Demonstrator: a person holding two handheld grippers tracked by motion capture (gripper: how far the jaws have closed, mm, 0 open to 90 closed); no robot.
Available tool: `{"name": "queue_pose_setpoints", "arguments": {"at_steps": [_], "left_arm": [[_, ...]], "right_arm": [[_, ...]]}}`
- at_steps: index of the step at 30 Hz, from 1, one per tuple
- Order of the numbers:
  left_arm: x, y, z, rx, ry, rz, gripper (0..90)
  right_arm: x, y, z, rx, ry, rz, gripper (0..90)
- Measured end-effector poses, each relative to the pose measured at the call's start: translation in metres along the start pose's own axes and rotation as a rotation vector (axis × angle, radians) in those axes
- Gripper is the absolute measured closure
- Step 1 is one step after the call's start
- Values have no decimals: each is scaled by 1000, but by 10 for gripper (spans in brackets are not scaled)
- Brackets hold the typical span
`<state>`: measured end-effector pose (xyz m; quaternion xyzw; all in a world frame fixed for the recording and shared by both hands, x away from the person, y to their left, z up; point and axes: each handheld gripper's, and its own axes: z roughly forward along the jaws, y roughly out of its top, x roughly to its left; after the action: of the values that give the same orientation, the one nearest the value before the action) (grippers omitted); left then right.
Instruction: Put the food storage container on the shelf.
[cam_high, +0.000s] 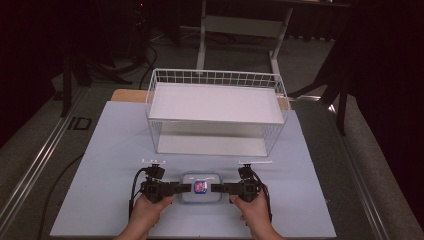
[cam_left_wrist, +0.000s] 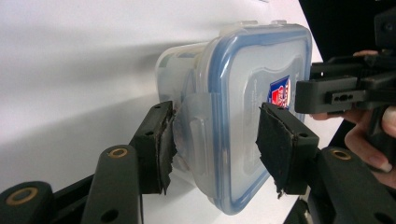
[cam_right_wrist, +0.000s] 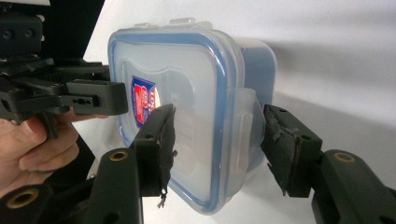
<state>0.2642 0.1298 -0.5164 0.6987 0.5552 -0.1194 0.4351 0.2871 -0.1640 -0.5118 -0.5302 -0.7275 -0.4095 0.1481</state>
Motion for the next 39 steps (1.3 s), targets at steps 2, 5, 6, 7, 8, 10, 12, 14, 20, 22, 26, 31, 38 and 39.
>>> {"name": "queue_pose_setpoints", "arguments": {"at_steps": [2, 5, 6, 7, 8, 10, 12, 14, 20, 22, 26, 31, 38, 39], "left_arm": [[-2, 1, -1, -6, -3, -4, 483], [-6, 8, -3, -35, -6, 5, 484], [-8, 13, -3, -44, -10, 16, 484], [-9, 17, -3, -62, -13, 17, 486], [-11, 22, -3, -66, -12, 25, 486], [-15, 32, -2, -86, -14, 48, 486], [-18, 42, 1, -90, -14, 65, 486], [-21, 51, 5, -98, -6, 75, 485], [-18, 70, 17, -154, -15, 96, 485], [-14, 74, 22, -173, -26, 96, 486], [-7, 80, 34, -194, -28, 92, 486], [-1, 85, 46, -225, -20, 95, 485], [10, 95, 54, -240, 0, 98, 482], [12, 96, 54, -242, 1, 103, 481]], "right_arm": [[2, 0, -2, -8, -10, -16, 459], [5, 4, -7, -32, -13, -25, 459], [6, 7, -9, -41, -18, -31, 459], [6, 14, -14, -66, -17, -26, 459], [6, 14, -14, -66, -17, -26, 459], [6, 23, -22, -104, -21, -26, 459], [4, 27, -25, -115, -20, -32, 459], [-1, 36, -29, -146, -20, -14, 458], [-10, 49, -31, -180, -16, -5, 458], [-14, 57, -31, -211, -31, -26, 458], [-24, 66, -27, -231, -42, -11, 458], [-37, 72, -21, -259, -49, 5, 457], [-47, 78, -11, -280, -47, 26, 457], [-49, 81, -7, -282, -38, 38, 457]]}}
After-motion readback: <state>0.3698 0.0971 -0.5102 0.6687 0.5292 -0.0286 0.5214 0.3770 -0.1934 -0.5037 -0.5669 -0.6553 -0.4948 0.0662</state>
